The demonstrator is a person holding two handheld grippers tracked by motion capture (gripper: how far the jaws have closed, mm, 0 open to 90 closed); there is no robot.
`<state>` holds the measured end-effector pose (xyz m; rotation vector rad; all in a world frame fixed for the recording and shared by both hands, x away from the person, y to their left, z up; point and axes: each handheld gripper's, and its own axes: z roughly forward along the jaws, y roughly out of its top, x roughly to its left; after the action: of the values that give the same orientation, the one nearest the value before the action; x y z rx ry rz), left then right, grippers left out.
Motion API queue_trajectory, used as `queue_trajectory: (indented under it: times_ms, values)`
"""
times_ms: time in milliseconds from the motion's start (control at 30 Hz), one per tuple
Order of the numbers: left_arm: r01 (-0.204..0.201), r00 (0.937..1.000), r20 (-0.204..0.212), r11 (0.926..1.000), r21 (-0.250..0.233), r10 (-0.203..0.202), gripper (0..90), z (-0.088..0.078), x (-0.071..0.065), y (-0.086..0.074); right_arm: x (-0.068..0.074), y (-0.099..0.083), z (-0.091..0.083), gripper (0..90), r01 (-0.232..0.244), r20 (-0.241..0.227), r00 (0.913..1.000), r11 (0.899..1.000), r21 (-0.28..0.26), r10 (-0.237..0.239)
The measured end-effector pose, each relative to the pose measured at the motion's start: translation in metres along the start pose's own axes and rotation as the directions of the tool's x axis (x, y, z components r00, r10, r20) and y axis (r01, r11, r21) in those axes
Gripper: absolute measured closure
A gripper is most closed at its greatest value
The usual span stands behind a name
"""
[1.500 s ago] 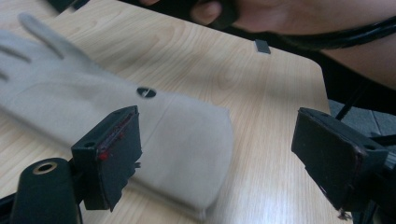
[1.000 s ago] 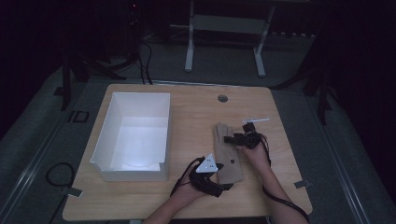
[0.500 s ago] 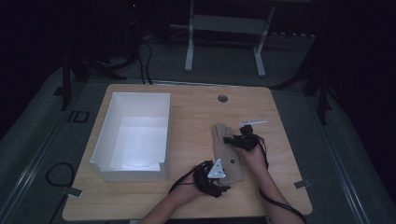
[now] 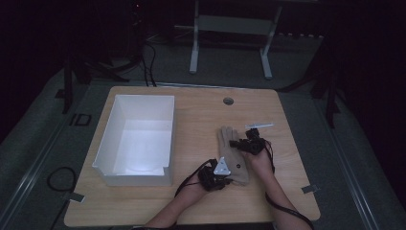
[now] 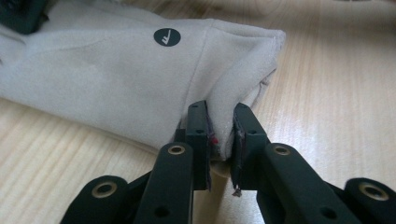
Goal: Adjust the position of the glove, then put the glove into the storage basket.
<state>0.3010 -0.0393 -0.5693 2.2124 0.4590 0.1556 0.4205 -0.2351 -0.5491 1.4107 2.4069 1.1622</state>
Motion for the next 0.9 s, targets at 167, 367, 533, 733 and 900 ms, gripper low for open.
queue_trajectory:
  times_ms: [167,367,533,733,900]
  values:
    - [0.024,0.9997,0.007,0.9997,-0.002,-0.024,81.0,-0.008,0.001,0.004,-0.002,0.005,-0.005,71.2,-0.019,-0.038,0.9991,1.0,-0.017,0.019]
    - [0.009,0.9999,0.01,0.9999,0.008,-0.009,81.0,-0.018,0.002,0.012,0.003,0.012,-0.012,71.2,-0.017,-0.049,0.9987,0.999,-0.029,0.015]
    - [0.003,1.0,0.006,0.9999,0.011,-0.003,81.0,-0.027,0.001,0.019,0.006,0.017,-0.022,71.2,-0.022,-0.069,0.9975,0.998,-0.06,0.017]
    - [-0.018,0.9998,0.0,0.9998,0.012,0.018,81.0,-0.042,-0.001,0.033,0.012,0.026,-0.034,71.2,-0.012,-0.073,0.9973,0.997,-0.08,0.007]
    - [-0.021,0.9998,-0.004,0.9998,0.004,0.021,81.0,-0.057,-0.003,0.042,0.021,0.039,-0.05,71.2,0.001,-0.099,0.995,0.993,-0.116,-0.013]
